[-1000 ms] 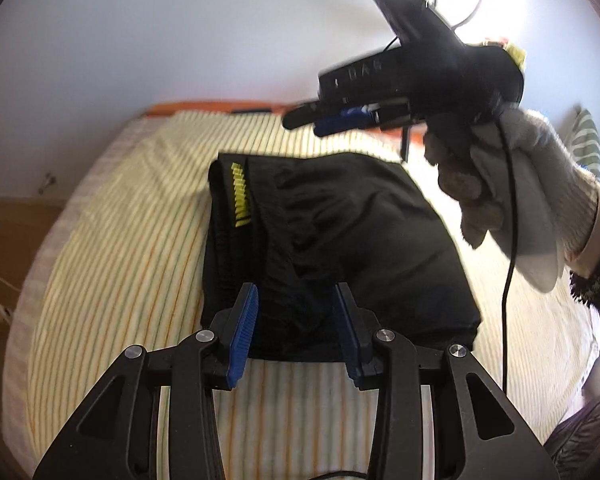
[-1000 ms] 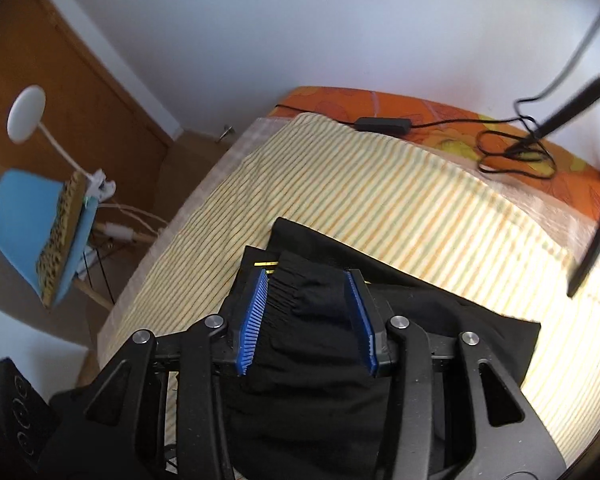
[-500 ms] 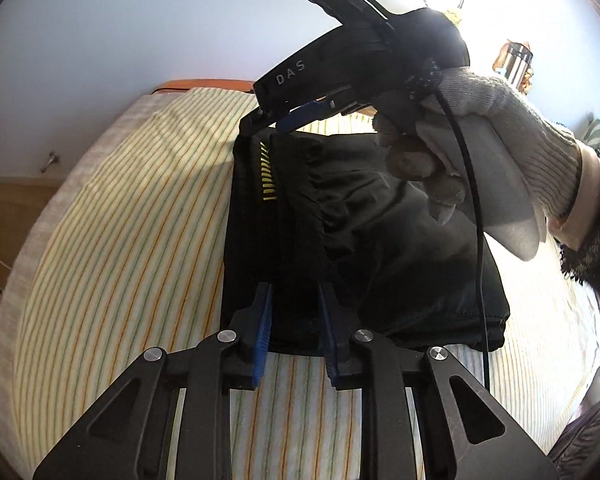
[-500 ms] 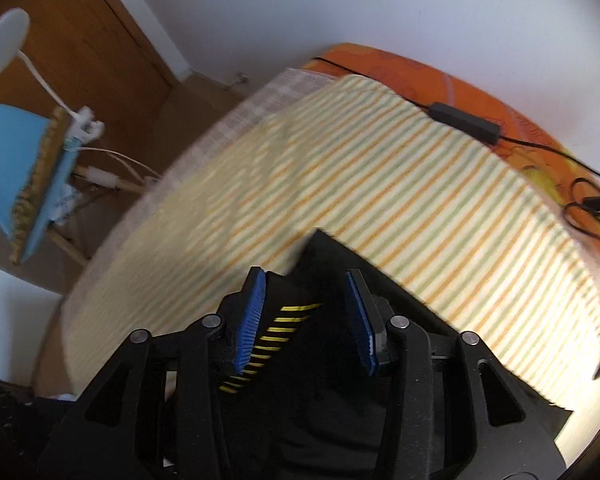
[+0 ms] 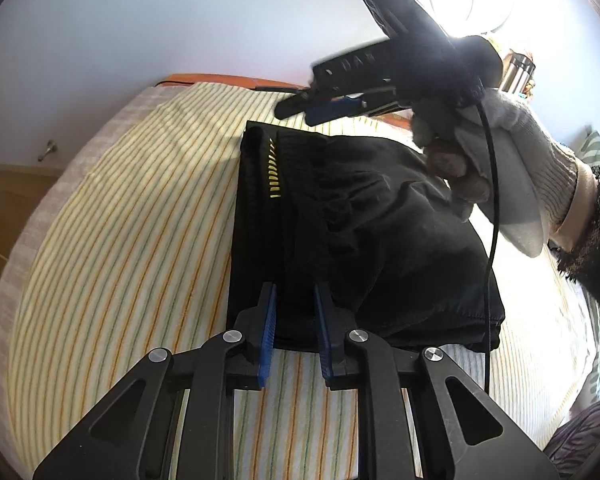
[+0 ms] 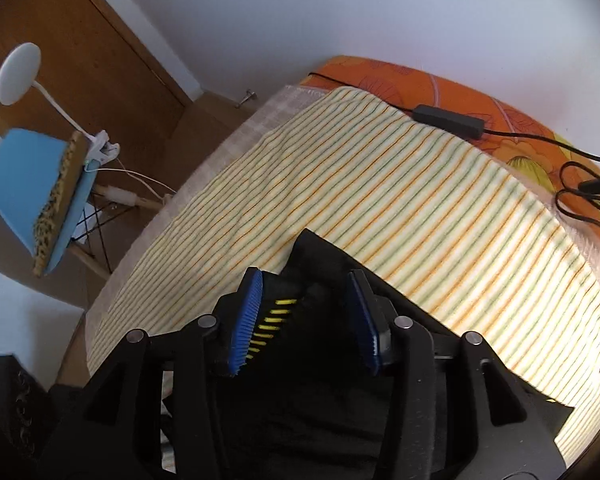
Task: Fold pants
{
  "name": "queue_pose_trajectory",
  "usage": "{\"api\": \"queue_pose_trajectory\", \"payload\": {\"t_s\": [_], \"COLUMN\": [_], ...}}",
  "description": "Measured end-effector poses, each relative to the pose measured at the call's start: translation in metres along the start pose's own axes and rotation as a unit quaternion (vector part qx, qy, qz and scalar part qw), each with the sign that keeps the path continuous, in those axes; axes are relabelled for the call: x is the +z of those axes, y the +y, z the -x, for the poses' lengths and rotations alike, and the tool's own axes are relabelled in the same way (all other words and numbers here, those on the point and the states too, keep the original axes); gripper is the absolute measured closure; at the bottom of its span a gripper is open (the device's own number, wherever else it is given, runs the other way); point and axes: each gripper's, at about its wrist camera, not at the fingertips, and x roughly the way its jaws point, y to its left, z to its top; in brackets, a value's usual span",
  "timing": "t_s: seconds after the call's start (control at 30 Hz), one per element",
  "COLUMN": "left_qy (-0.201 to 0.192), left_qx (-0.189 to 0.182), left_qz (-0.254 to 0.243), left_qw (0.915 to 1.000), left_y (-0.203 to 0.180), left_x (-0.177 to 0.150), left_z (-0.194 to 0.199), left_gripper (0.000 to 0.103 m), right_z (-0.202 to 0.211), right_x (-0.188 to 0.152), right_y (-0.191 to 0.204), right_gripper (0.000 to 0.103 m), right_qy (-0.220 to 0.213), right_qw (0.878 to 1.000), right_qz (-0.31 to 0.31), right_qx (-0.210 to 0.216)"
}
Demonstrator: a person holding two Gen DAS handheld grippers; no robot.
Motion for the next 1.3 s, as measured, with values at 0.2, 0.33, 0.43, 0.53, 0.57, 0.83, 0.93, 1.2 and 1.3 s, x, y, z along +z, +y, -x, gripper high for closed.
{"api": "queue_pose_trajectory", "payload": {"t_s": [0.2, 0.33, 0.43, 0.53, 0.57, 0.83, 0.93, 1.2, 1.3], "left_qy": [0.000, 0.003, 0.002, -0.002, -0.004, -0.017, -0.015, 0.033, 0.058], "left_qx": [0.002, 0.002, 0.000, 0.004, 0.007, -0.040, -0.053, -0.153, -0.157], "left_qz": [-0.002, 0.002, 0.002, 0.002, 0.003, 0.069, 0.084, 0.234, 0.272], "left_qw": [1.0000, 1.0000, 1.0000, 1.0000, 1.0000, 0.9967, 0.9950, 0.9596, 0.9476], "left_y": [-0.002, -0.001, -0.001, -0.001, -0.001, 0.015, 0.022, 0.066, 0.072], "left_x": [0.001, 0.000, 0.001, 0.001, 0.001, 0.008, 0.013, 0.006, 0.000], "left_z": [0.000, -0.003, -0.003, 0.000, 0.001, 0.028, 0.034, 0.019, 0.006], "left_gripper": [0.086, 0.086, 0.087, 0.087, 0.087, 0.084, 0.051, 0.047, 0.043], "right_z": [-0.016, -0.026, -0.020, -0.010, -0.007, -0.026, -0.006, 0.081, 0.100], "right_x": [-0.010, -0.016, -0.019, -0.016, -0.014, 0.000, 0.000, -0.033, -0.063], "right_y": [0.014, 0.023, 0.025, 0.029, 0.031, 0.028, 0.020, -0.020, -0.047], "right_gripper": [0.061, 0.082, 0.092, 0.095, 0.095, 0.091, 0.082, 0.038, 0.032], "right_qy": [0.037, 0.042, 0.026, 0.005, -0.003, 0.015, -0.001, -0.067, -0.073], "right_qw": [0.996, 0.992, 0.990, 0.991, 0.991, 0.994, 0.997, 0.996, 0.992], "right_qz": [0.078, 0.111, 0.122, 0.125, 0.124, 0.093, 0.061, -0.050, -0.100], "right_qx": [-0.024, -0.049, -0.060, -0.054, -0.049, -0.063, -0.042, -0.015, -0.009]}}
